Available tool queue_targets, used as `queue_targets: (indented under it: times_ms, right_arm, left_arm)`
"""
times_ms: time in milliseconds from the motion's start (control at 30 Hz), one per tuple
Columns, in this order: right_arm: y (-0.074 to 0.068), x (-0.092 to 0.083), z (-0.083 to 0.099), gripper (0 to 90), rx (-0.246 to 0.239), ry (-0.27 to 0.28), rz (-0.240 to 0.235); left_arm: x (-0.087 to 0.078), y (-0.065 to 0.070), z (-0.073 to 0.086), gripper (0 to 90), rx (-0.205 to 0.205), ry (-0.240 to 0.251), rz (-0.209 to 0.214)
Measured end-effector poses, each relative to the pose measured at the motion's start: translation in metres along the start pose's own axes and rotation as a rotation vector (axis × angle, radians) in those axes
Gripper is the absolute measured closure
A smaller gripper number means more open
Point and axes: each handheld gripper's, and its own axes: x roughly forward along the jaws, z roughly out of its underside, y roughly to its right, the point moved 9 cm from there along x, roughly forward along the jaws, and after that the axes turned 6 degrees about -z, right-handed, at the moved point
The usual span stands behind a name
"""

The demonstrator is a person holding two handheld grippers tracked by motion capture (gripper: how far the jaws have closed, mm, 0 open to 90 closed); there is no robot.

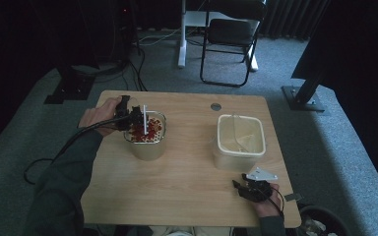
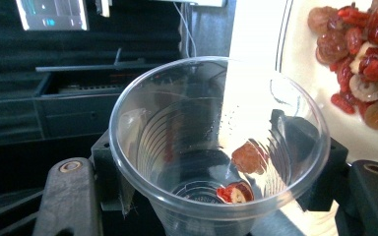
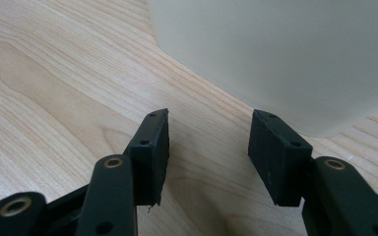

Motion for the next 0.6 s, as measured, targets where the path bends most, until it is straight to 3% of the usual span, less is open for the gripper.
queue_targets:
  times_ms: [100,133,167,267,367,500,600]
  right_arm:
    - [0.000,0.000,0.000,49.6,0.001,0.000,0.000]
    - [0.000,0.000,0.000,49.6,0.001,0.000,0.000]
    - [0.000,0.000,0.000,49.6,0.001,-0.001,0.000]
    - [0.000,0.000,0.000,49.6,0.003,0.000,0.000]
    - [0.000,-0.001,0.001,49.6,0.003,0.000,0.001]
    - [0.000,-0.001,0.001,49.6,0.004,0.000,0.004]
    - [0.000,-0.001,0.001,49.6,0.005,0.001,0.004]
  left_arm:
    - [-0.002,-0.003,-0.002,32.5,-0.071,0.026,0.023]
    - [-0.002,-0.003,-0.002,32.6,-0.071,0.026,0.023]
    - [-0.002,-0.005,-0.002,32.6,-0.120,0.038,0.039]
    - [-0.003,-0.007,-0.003,32.5,-0.184,0.051,0.068]
    - [-0.005,-0.010,-0.006,32.5,-0.224,0.072,0.094]
    - [-0.011,-0.018,-0.012,32.5,-0.345,0.127,0.160]
    - [-0.016,-0.022,-0.018,32.6,-0.479,0.198,0.257]
